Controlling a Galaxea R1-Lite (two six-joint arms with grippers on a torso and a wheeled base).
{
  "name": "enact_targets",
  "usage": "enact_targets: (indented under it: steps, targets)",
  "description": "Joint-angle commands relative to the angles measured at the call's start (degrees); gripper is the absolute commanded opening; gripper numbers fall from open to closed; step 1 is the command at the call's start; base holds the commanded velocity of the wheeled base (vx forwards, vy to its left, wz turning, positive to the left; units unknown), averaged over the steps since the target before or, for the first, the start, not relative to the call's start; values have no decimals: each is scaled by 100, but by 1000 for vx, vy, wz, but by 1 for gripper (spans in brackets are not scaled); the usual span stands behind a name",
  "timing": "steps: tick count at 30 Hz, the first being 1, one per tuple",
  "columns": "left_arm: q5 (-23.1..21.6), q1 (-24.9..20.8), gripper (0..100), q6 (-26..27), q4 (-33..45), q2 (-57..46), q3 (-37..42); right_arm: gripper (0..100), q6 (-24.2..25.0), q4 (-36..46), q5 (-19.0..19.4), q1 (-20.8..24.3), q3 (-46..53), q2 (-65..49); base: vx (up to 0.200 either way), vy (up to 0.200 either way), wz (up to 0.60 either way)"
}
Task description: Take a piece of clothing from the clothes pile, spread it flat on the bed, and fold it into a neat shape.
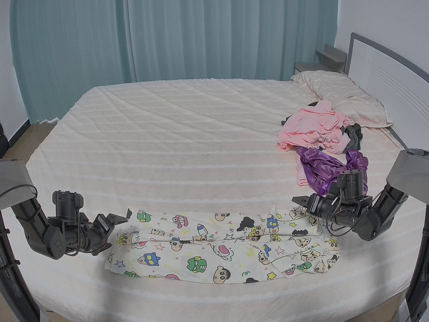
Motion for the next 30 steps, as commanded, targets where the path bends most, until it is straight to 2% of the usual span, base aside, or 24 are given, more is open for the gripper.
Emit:
enact_targets:
  steps: [1, 16, 21, 29, 30]
  targets:
    - [3, -1, 100, -2, -3, 16, 0, 0, -35, -31, -65, 11, -49, 250, 0, 0, 0]
    - [3, -1, 100, -2, -3, 16, 0, 0, -17, -233, -434, 2, -137, -14, 0, 0, 0]
    - [3, -1, 100, -2, -3, 16, 0, 0, -44, -717, -443, 37, 65, -111, 0, 0, 0]
    - [3, -1, 100, -2, -3, 16, 0, 0, -79, -673, -443, -68, -67, 417, 0, 0, 0]
    - [3, -1, 100, -2, -3, 16, 0, 100, -79, -673, -443, -68, -67, 417, 0, 0, 0]
